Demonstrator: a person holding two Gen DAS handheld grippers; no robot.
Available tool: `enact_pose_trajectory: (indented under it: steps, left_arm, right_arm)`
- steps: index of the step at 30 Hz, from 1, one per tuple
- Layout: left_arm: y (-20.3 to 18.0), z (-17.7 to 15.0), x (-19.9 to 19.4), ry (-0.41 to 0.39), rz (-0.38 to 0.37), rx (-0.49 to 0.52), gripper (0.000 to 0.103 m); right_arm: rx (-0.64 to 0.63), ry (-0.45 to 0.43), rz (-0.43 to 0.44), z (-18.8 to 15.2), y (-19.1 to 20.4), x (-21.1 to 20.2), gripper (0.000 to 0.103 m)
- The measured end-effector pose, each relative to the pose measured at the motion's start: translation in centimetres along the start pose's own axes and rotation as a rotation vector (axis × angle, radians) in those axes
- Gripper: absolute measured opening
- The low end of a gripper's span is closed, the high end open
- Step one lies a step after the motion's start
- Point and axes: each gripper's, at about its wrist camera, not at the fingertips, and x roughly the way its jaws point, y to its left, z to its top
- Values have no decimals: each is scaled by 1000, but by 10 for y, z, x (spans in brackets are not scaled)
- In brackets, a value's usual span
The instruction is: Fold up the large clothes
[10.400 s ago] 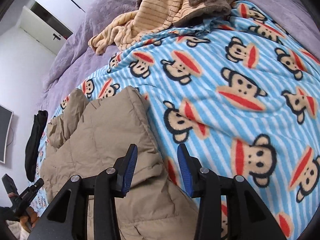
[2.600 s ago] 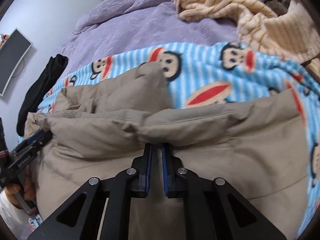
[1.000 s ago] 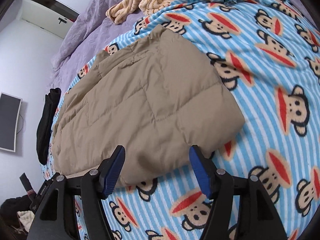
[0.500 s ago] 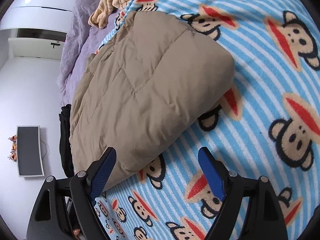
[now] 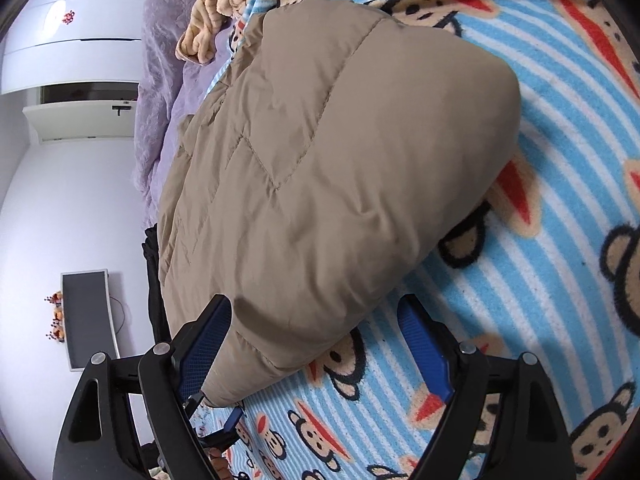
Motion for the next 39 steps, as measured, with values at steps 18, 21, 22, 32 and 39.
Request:
enact_pose_trajectory:
  steps: [18,21,22,32,39]
  left_arm:
    - [-6,54,18,-112,29,1,101]
    - [-9,57,17,-131,47,11,80]
    - [-9,58,16,-130,45,17,66]
    - [-42,48,-14,-188,104,307,22]
    - [-50,39,-41,-190,96,432,22]
  right_arm:
    - [80,40,112,35,9,46,103]
    - [78,45,96,36,10,51,103]
    - [80,44,92,35,11,52,103]
    - [72,17,95,25,10,38,34]
    - [15,-10,60,2,16,17,28]
